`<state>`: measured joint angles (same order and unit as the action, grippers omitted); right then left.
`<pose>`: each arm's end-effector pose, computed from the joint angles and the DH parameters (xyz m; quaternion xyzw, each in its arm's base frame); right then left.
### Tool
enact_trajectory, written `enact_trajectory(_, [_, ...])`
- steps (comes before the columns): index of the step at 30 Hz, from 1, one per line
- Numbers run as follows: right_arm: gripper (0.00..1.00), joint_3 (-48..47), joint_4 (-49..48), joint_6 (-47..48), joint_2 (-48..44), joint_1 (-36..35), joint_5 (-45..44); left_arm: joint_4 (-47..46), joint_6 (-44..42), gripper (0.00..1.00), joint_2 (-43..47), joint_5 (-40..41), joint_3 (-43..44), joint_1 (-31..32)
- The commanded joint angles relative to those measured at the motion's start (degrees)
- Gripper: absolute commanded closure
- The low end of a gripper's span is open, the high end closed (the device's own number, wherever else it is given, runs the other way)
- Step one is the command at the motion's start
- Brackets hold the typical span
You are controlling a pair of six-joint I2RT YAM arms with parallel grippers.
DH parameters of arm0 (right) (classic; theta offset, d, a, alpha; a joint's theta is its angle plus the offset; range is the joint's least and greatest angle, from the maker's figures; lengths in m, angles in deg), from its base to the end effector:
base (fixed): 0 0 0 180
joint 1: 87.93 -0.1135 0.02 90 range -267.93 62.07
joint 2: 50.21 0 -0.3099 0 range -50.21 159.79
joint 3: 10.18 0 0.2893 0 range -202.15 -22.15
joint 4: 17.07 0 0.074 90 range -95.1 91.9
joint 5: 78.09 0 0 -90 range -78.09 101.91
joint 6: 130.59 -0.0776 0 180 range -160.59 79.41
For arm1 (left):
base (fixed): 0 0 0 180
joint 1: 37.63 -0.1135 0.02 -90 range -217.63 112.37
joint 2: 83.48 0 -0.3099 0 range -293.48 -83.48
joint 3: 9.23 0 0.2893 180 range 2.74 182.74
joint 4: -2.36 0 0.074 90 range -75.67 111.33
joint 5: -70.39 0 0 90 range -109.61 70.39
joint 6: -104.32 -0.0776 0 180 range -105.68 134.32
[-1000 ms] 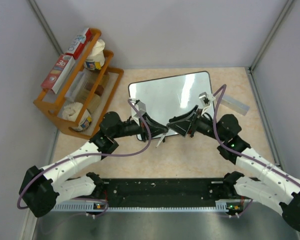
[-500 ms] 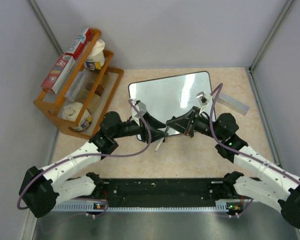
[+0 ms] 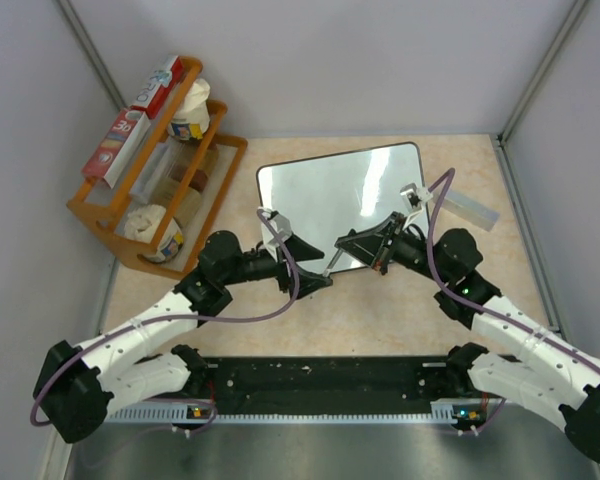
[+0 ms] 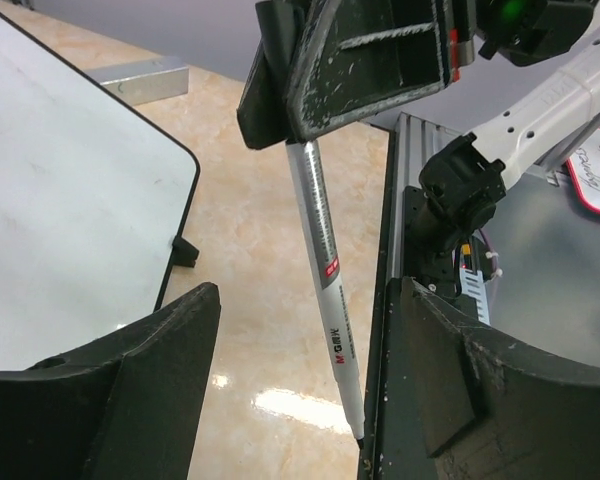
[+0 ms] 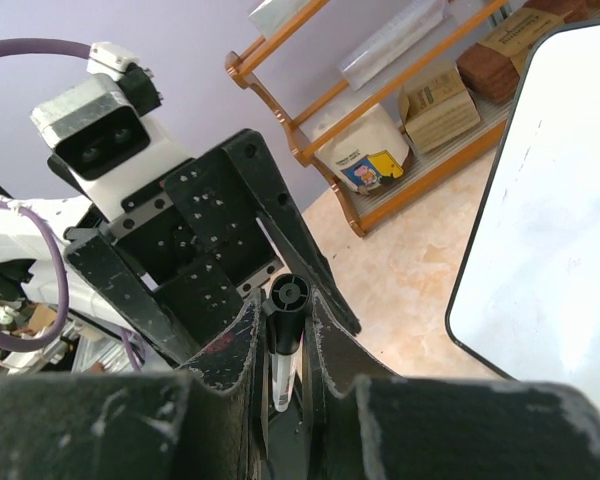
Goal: Write a sentence on the whiteboard
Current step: Pass from the right arm to the left
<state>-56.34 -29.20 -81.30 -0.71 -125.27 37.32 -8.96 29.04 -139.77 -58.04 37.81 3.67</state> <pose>0.1785 0.1781 0.3543 -0.1482 0.6395 0.5775 0.4852 0.1697 -0.2133 0.3297 0.3812 0.5835 -0.5209 0.4928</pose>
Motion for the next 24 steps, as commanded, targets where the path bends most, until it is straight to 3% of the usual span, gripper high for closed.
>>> enact_trajectory(1, [1.0,-1.7,-1.2,0.7,-0.6,-0.6,-0.9,-0.2,-1.3,0.25,-2.0,-1.1,-0.6,0.2])
enact_trajectory(7, [1.0,-1.8,-0.7,0.8,-1.5,-0.6,-1.8,0.7,-2.1,0.27,-3.3,-0.7,-0.4,0.3])
enact_trajectory(10, [1.0,-1.9,-0.5,0.8,-1.7,-0.7,-1.7,1.3,-2.1,0.37,-4.2,-1.2,0.0,0.2])
enact_trajectory(13, [1.0,-2.2,0.2,0.8,-1.7,-0.7,-1.7,1.9,-2.2,0.8,-5.5,-3.0,1.0,0.2])
enact_trajectory(14, [0.99,-2.5,0.8,0.8,-1.8,-0.7,-1.6,2.0,-2.1,0.9,-5.9,-3.4,1.3,0.2])
enact_trajectory(15, [0.85,-2.5,0.9,0.9,-1.7,-0.7,-1.2,1.9,-1.9,1.0,-6.2,-4.2,1.8,0.2])
enact_trajectory(17, [0.63,-2.5,1.4,1.1,-2.0,-0.6,-0.7,1.8,-1.5,1.0,-6.6,-4.5,2.3,0.2])
enact_trajectory(18, [0.36,-2.5,1.6,1.2,-2.2,-0.7,-0.1,1.8,-1.5,1.0,-6.6,-4.5,2.5,0.2])
enact_trajectory(19, [0.26,-2.5,2.0,1.7,-2.4,-0.7,0.1,1.9,-1.5,1.0,-6.1,-4.5,2.5,0.2])
enact_trajectory(22, [0.01,-3.6,6.0,4.7,-2.6,-0.7,1.6,4.0,-2.8,1.0,-4.9,-4.7,3.3,0.2])
enact_trajectory(24, [0.01,-5.4,10.6,6.8,-2.4,-0.7,3.8,8.7,-5.0,1.0,-4.1,-5.1,4.8,0.2])
